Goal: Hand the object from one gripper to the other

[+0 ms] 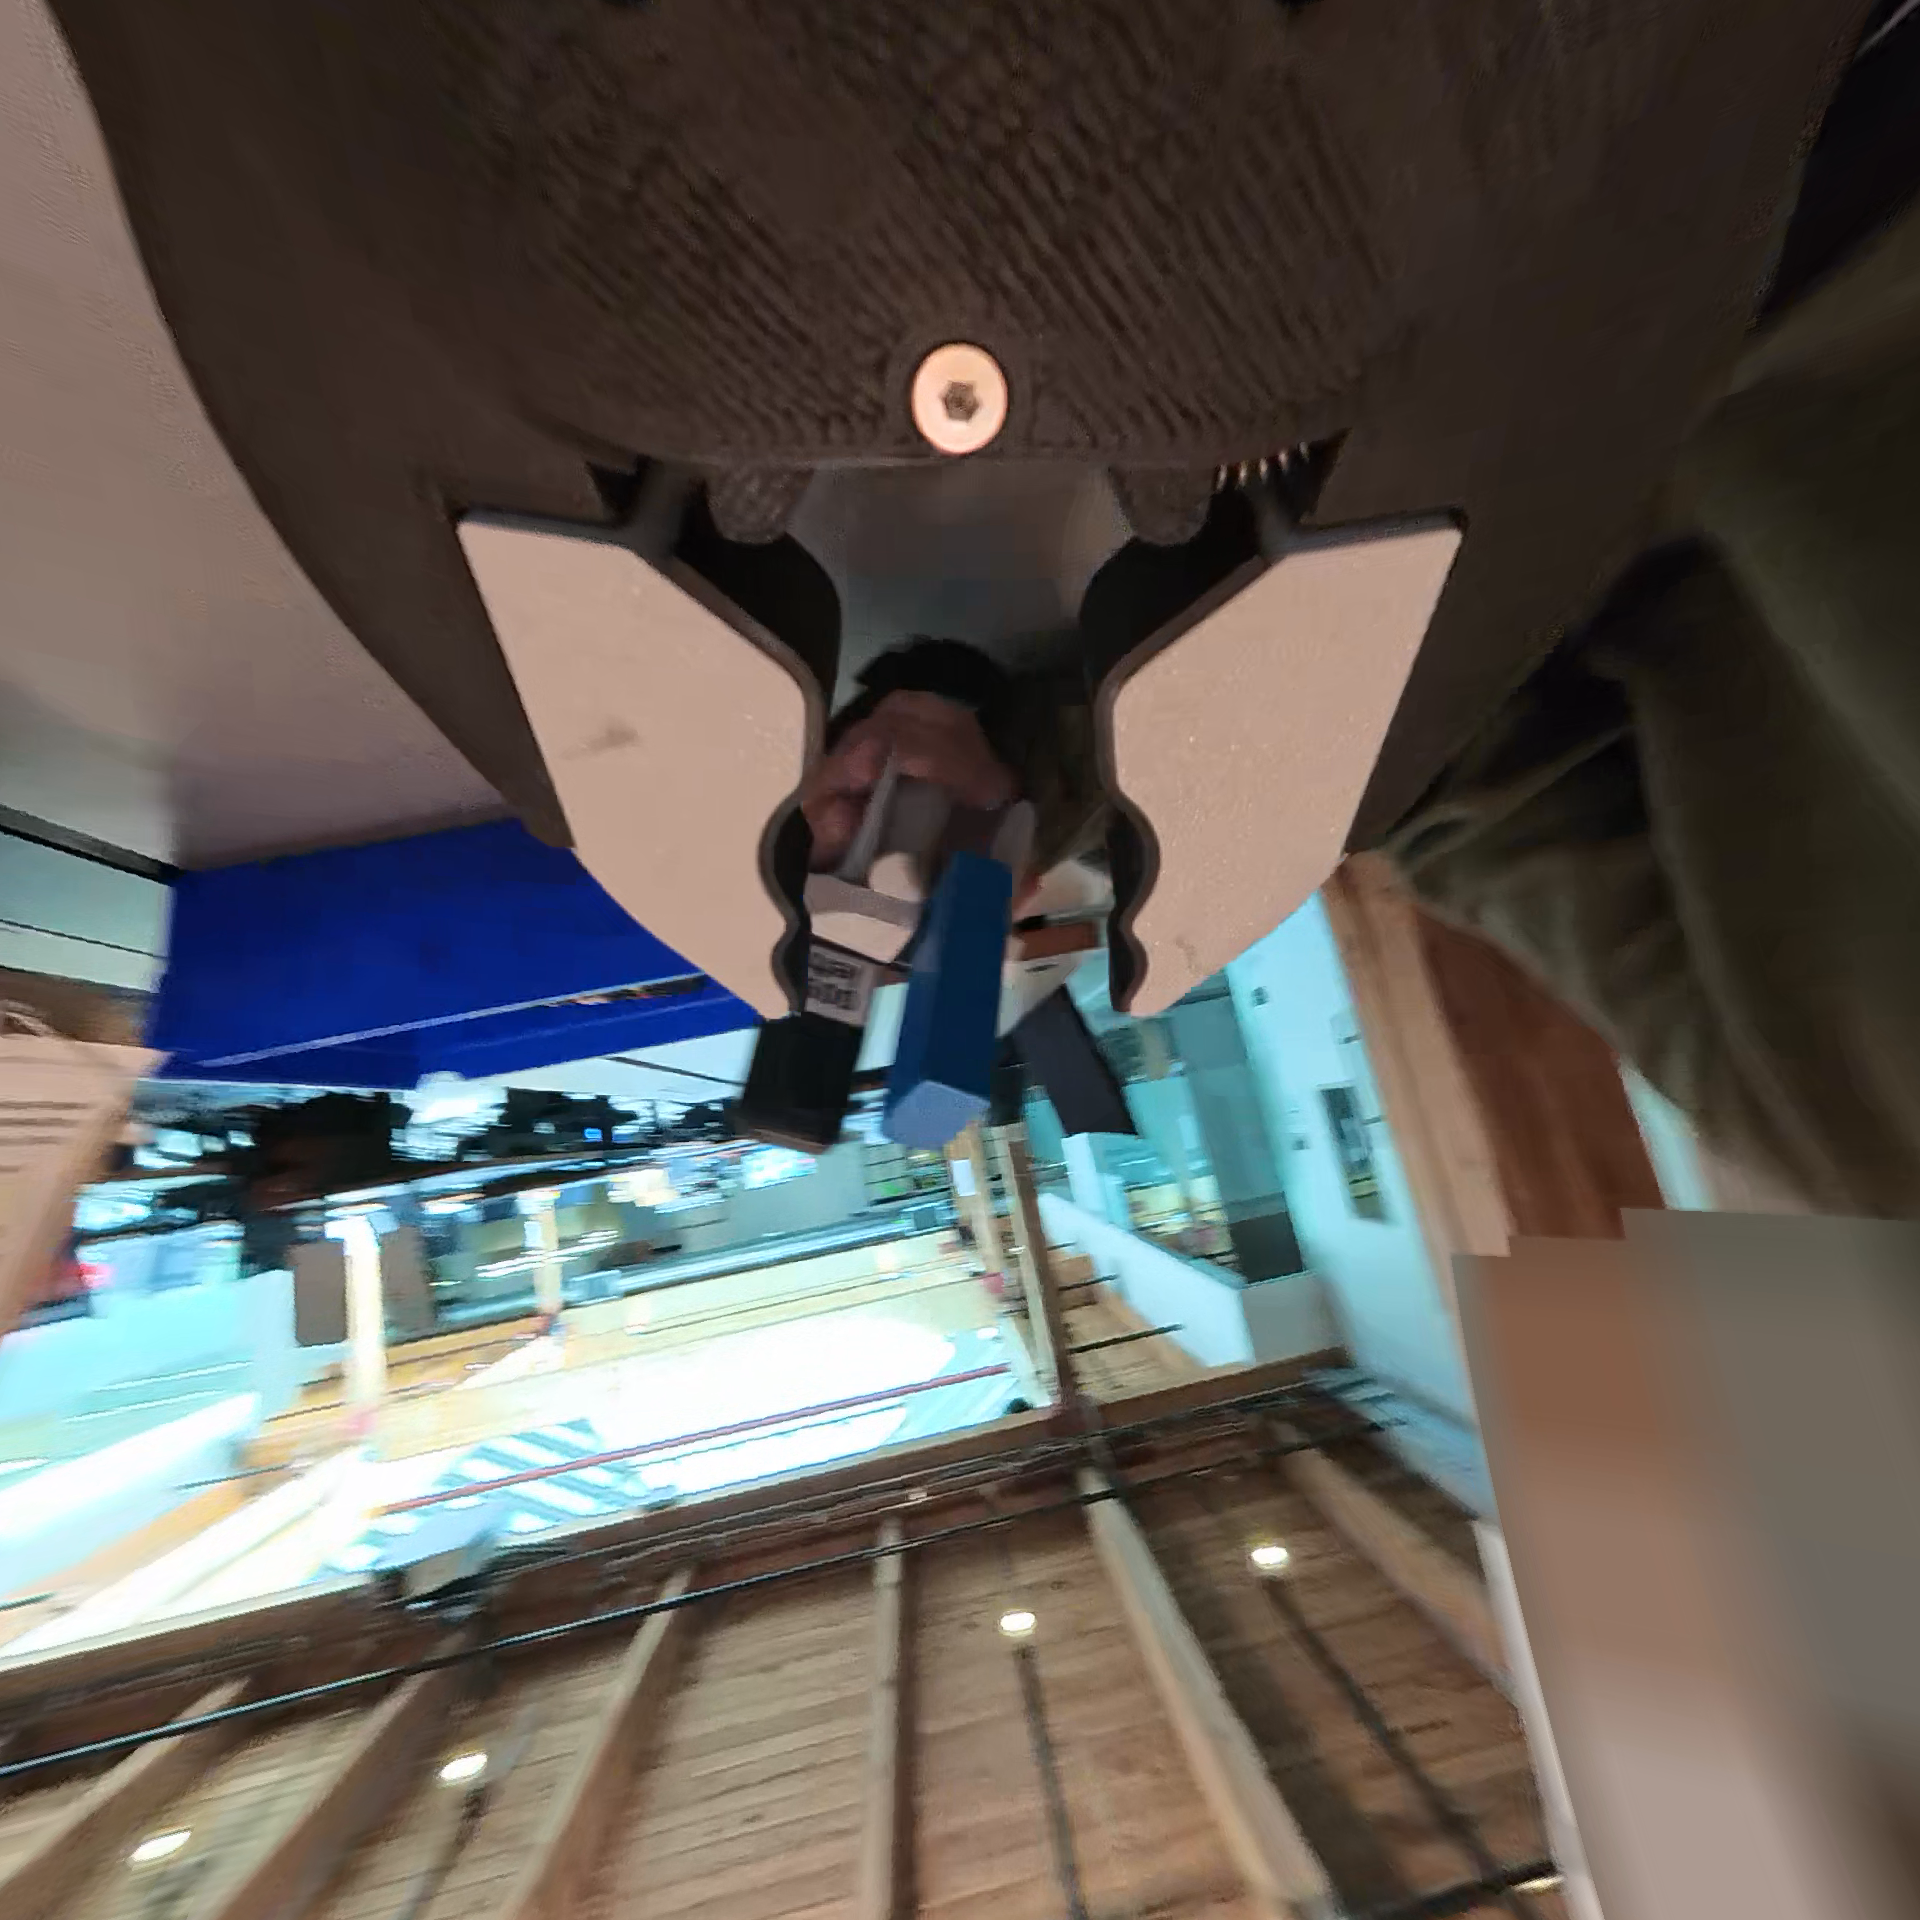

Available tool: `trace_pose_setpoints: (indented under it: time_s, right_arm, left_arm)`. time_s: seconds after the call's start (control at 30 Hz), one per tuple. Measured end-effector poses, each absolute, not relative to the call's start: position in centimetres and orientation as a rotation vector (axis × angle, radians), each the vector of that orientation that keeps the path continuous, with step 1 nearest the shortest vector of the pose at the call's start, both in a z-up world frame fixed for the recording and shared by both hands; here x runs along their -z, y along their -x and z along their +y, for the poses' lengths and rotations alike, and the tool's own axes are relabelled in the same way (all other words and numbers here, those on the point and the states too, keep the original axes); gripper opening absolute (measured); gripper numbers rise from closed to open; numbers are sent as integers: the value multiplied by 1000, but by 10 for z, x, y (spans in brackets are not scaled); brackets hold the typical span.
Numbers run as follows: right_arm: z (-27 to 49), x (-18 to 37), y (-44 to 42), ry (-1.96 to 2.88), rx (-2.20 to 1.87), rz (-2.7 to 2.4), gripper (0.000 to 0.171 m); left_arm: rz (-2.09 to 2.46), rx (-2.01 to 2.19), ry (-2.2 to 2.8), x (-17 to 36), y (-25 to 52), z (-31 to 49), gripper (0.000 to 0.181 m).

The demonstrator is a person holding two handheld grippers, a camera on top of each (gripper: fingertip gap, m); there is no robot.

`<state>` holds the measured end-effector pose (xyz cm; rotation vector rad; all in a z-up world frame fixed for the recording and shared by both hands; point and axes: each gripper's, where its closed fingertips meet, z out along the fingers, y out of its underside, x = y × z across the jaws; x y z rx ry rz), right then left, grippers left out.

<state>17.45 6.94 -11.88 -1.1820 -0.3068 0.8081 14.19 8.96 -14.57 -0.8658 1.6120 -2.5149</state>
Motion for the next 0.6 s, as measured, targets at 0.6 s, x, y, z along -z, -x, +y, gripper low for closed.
trace_pose_setpoints:
  time_s: [0.6]
  right_arm:
    - [30,130,-102,1088,-831,-797,39]
  left_arm:
    - [2187,2784,586,163,-88,40,15]
